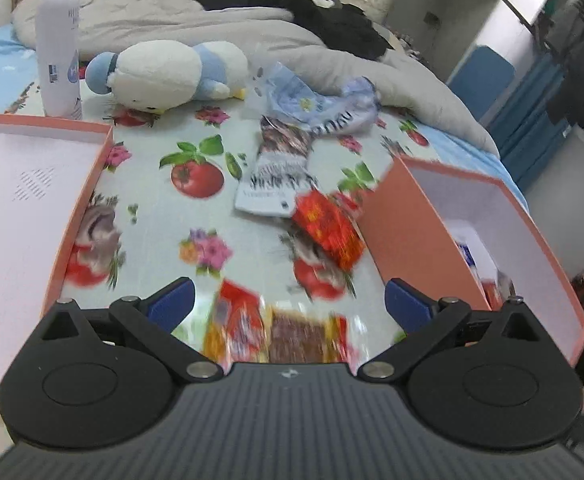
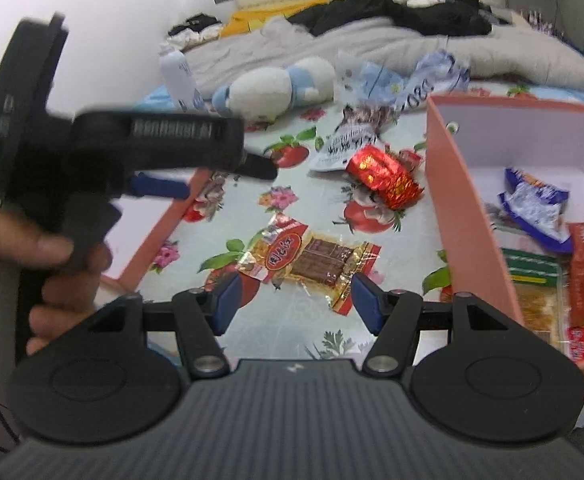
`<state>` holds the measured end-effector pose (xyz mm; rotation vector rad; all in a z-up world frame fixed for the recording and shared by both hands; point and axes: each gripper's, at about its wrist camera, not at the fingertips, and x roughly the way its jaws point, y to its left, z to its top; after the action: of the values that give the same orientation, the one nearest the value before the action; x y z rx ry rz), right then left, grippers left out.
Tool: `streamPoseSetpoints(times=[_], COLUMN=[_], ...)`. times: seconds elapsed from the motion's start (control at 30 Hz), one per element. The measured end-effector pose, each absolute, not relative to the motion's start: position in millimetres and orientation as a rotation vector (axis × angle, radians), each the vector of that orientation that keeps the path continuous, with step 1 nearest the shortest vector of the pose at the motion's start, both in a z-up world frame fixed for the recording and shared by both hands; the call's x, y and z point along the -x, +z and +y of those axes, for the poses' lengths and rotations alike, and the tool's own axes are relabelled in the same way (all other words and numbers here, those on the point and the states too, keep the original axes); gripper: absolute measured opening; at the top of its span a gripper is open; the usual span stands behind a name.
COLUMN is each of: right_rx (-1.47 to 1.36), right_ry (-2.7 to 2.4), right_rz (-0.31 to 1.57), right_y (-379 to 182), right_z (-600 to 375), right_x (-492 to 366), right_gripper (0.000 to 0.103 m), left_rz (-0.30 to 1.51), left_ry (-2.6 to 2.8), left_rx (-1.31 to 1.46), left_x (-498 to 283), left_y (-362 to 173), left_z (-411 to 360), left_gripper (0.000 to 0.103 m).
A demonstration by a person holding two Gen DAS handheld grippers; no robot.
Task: Organize snacks
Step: 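Grasp the brown shrimp-flavour packet with the left gripper while the right grasps the meat strip pack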
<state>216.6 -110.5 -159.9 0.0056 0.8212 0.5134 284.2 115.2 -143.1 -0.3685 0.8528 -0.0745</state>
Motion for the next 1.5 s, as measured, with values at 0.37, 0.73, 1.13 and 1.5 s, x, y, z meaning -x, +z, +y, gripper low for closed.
streamPoseSetpoints(times=[0.37,0.73,1.13,1.5], right_rx=[0.031,0.125,0.278,0.315], right_ry=[0.509,0.541,0.600,0.637], right_rz=[0.898,0.940,0.901,0.904], right_y=[-214,-249,-259,-248], right_z=[-83,-60,-53,-54], right_x=[-282,-319,-317,-298], right_gripper=[0.064,0.088,0.085,0.058], left_rz=[0.910,0.957,1.016,1.038], left_ry=[-0.139,-0.212,-0.202,-0.126], left_rx=[0.388,0.393,0.275,0.235], left_x=[-427,-529,-563,-507], left_y=[-183,-233,-253,-228], left_z=[138,120,99,132], left_gripper=[0.102,0.102,0.069,0.052])
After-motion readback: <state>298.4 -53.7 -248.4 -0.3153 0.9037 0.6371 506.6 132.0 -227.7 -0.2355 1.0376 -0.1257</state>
